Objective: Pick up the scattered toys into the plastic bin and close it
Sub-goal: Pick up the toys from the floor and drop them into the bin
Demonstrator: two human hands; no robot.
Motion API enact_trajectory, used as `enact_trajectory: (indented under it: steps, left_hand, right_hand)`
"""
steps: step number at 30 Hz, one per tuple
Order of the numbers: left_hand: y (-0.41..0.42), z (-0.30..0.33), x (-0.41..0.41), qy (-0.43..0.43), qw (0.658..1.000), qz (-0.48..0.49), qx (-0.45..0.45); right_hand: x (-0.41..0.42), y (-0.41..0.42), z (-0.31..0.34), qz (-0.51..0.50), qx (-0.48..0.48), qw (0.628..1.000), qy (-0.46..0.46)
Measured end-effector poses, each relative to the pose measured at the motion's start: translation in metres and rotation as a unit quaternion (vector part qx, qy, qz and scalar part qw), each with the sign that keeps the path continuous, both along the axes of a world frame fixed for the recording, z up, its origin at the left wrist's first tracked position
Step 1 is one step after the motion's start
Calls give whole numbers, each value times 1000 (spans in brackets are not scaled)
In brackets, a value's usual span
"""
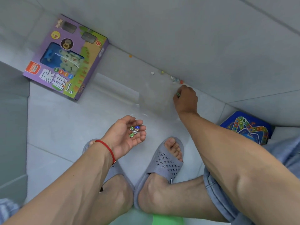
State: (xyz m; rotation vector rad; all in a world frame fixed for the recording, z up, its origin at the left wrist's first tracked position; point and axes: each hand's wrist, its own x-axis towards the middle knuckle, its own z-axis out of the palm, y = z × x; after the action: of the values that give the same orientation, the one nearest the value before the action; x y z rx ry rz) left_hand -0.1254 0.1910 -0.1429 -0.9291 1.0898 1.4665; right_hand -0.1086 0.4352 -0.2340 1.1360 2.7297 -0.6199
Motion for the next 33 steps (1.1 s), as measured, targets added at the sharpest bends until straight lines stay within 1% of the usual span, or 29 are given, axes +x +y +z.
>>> enact_trajectory:
  steps: [2,4,6,7,8,10,11,12,14,15,16,17,19,21,22,23,26,31,33]
  left_hand:
    - [3,0,-2,13,1000,0,-9]
    - [8,0,-4,23,999,6,-27]
    - [9,0,-7,32,998,12,-44]
    - [9,-1,-8,35,998,16,-47]
    - [8,-1,-9,38,998,22,-41]
    - [8,1,-8,38,998,36,-16]
    - [7,3,-7,39,998,44,-9]
    - [6,3,-7,39,998,53,-11]
    - [3,4,-7,35,997,69,-29]
    - [1,4,-6,32,996,73,-36]
    - [-2,5,-7,30,996,76,-38]
    - [-4,5,-7,27,996,77,-36]
    - [-7,6,-6,22,996,80,-27]
    - [-9,7,-6,20,996,83,-15]
    - [-9,7,-5,19,996,84,-13]
    - [-9,8,-4,20,996,83,-10]
    - [-9,5,-3,18,997,78,-14]
    - [-7,0,0,9,997,67,-27]
    - [-6,-1,1,7,998,62,-29]
  right_hand:
    - [10,-19,12,-63,-53,997,15]
    - [16,-48,29,-118,-149,980,54]
    - [18,-82,47,-138,-308,937,92]
    - [19,-98,56,-127,-374,913,105]
    - [20,-111,65,-92,-404,904,107]
    - [21,-127,80,22,-382,921,78]
    - [20,-129,85,65,-362,928,64]
    - [17,-128,90,85,-347,932,67]
    - [7,-113,91,67,-300,944,119]
    - [0,-101,87,50,-246,958,141]
    - [-7,-86,80,36,-178,974,138]
    - [-11,-67,71,23,-113,987,116]
    - [-16,-30,54,11,-16,999,42]
    - [-16,-1,40,55,78,995,-8]
    - [-15,8,34,83,116,990,-15]
    - [-15,16,31,111,136,984,-14]
    - [-17,22,13,166,136,976,-24]
    - [-22,22,-2,164,131,978,13]
    - [-27,26,0,164,128,978,12]
